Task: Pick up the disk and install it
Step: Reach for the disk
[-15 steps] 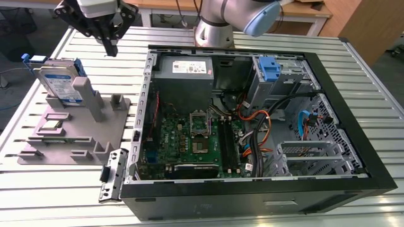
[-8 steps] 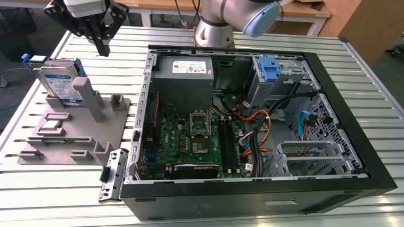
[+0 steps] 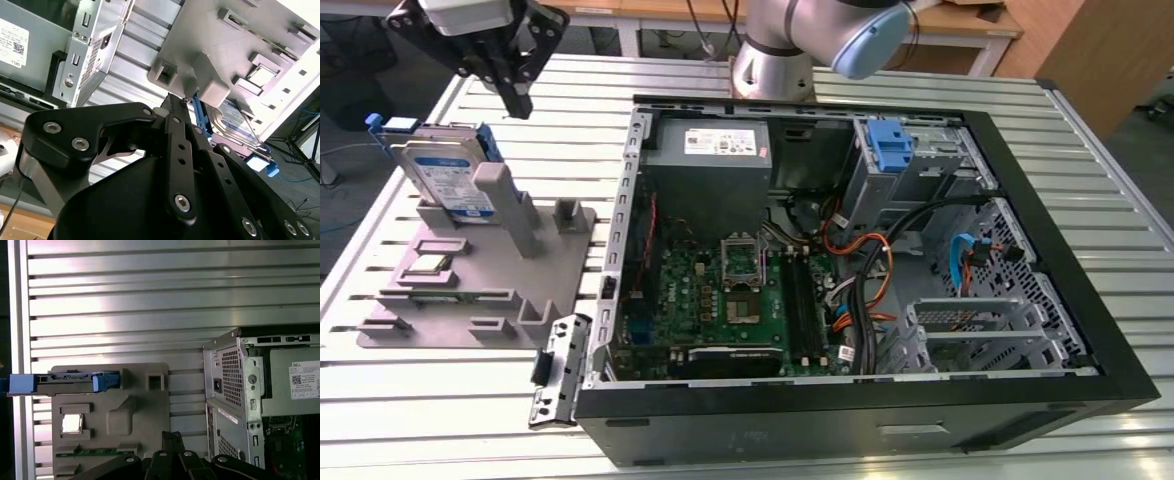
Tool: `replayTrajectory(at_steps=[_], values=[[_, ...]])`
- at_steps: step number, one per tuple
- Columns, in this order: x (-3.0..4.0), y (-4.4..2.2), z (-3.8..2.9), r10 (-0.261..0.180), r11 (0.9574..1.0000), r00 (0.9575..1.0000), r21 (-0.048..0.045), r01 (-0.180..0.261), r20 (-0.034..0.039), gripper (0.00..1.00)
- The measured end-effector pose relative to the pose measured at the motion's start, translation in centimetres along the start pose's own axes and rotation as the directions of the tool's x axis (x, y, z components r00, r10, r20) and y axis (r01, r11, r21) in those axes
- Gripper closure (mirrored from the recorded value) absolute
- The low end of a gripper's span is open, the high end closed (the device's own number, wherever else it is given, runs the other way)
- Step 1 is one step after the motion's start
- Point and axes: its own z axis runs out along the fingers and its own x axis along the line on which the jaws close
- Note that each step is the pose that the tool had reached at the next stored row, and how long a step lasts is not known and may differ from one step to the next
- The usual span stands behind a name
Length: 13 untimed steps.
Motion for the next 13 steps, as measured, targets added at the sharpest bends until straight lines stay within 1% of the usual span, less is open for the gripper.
replayTrajectory(at_steps=[13], values=[[3.37, -0.26, -0.08, 0.0, 1.0, 1.0, -0.0005, 0.0, 0.0028, 0.89]])
